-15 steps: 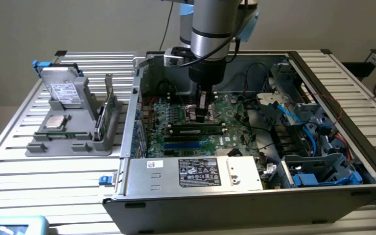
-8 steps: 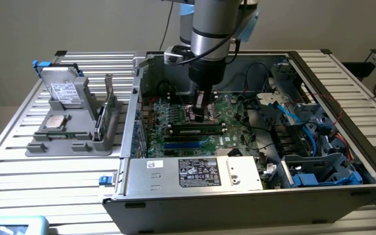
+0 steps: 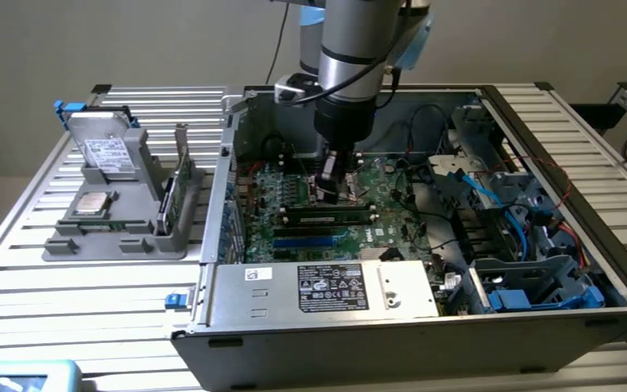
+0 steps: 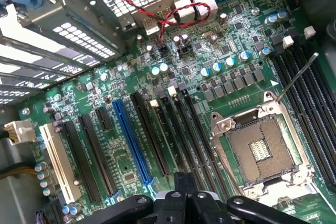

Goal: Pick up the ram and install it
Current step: 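Press down the ram until it locks into place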

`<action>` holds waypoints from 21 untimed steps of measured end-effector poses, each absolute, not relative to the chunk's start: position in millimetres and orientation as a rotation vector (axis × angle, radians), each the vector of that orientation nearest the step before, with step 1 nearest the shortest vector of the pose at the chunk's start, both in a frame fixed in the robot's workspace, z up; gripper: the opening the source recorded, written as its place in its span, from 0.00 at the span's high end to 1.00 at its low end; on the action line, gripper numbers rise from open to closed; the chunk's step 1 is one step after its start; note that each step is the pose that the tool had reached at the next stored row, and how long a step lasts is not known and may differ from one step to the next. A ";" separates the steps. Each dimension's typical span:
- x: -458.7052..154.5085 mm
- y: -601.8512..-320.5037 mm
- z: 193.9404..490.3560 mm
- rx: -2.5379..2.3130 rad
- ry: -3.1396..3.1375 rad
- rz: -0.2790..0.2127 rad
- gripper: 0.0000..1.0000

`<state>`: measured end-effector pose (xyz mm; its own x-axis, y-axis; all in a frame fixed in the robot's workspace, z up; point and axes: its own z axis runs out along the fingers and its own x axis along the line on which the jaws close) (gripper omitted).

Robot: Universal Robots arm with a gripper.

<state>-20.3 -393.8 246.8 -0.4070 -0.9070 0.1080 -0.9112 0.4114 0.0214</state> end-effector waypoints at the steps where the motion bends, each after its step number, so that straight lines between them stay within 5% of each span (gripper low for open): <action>1: -20.3 -393.8 246.8 1.635 -2.561 0.061 0.89; 21: -20.3 -393.8 246.8 1.335 -2.729 0.045 0.89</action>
